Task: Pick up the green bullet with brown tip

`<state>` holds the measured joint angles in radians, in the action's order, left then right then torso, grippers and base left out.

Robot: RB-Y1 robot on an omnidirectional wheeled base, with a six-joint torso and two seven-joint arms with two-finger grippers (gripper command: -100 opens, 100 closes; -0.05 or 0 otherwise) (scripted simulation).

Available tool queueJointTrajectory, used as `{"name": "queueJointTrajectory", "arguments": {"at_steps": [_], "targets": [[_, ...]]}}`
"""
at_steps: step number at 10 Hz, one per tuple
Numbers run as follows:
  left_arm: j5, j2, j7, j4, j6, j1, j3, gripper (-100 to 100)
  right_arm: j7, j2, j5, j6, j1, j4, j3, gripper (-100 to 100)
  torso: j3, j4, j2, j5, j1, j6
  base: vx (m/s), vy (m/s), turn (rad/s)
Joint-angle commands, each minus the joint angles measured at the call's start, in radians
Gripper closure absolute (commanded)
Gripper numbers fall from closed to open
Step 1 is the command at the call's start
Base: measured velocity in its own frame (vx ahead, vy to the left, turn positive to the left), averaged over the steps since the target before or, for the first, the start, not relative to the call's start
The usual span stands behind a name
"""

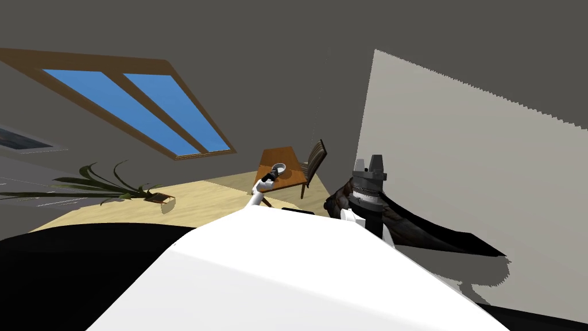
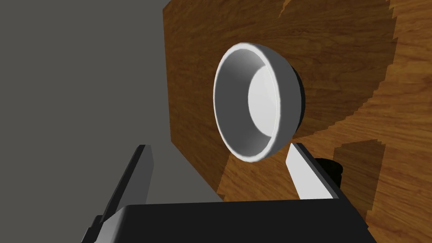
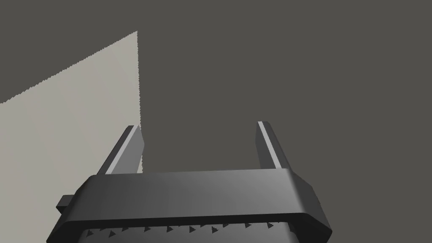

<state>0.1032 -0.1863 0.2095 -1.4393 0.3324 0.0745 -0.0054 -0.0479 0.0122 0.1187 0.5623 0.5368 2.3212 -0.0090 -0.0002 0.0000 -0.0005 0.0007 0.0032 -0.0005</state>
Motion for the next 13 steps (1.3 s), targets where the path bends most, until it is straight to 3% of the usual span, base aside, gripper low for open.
{"name": "queueJointTrajectory", "arguments": {"at_steps": [1,2,3,7,8,10,11,13], "targets": [[-0.001,0.003,0.001,0.034,0.027,0.012,0.003,-100,0.0,0.0,0.0,0.0,0.0,0.0,0.0,0,0.0,0.0,0.0,0.0,0.0,0.0,0.003,0.041,-0.013],[0.004,0.001,0.003,0.069,0.068,0.039,0.009,-100,0.0,0.0,0.0,0.0,0.0,0.0,0.0,0,0.0,0.0,0.0,0.0,0.0,0.0,0.003,0.044,-0.01],[0.004,0.001,0.003,0.082,0.068,0.039,0.009,-100,0.0,0.0,0.0,0.0,0.0,0.0,0.0,0,0.0,0.0,0.0,0.0,0.0,0.0,0.007,0.034,-0.01],[0.019,-0.006,0.004,0.207,0.178,0.114,0.027,-100,0.0,0.0,0.0,0.0,0.0,0.0,0.0,0,-0.001,0.0,-0.001,0.0,0.0,0.0,0.017,0.051,-0.003],[0.019,-0.006,0.004,0.221,0.178,0.114,0.027,-100,0.0,0.0,0.0,0.0,0.0,0.0,0.0,0,-0.001,0.0,-0.001,0.0,0.0,0.0,0.02,0.044,-0.003],[0.031,-0.011,0.002,0.29,0.241,0.158,0.04,-100,0.0,0.0,0.0,0.0,0.0,0.0,0.0,0,-0.001,0.0,-0.001,0.0,0.0,0.0,0.021,0.062,0.009],[0.031,-0.011,0.002,0.308,0.241,0.158,0.04,-100,0.0,0.0,0.0,0.0,0.0,0.0,0.0,0,-0.001,0.0,-0.002,0.0,0.002,0.0,0.023,0.06,-0.003],[0.043,-0.017,-0.003,0.387,0.293,0.198,0.053,-100,0.0,0.0,0.0,0.0,0.0,0.0,0.0,0,-0.001,0.0,-0.002,0.0,0.001,0.0,0.04,0.063,0.018]]}}
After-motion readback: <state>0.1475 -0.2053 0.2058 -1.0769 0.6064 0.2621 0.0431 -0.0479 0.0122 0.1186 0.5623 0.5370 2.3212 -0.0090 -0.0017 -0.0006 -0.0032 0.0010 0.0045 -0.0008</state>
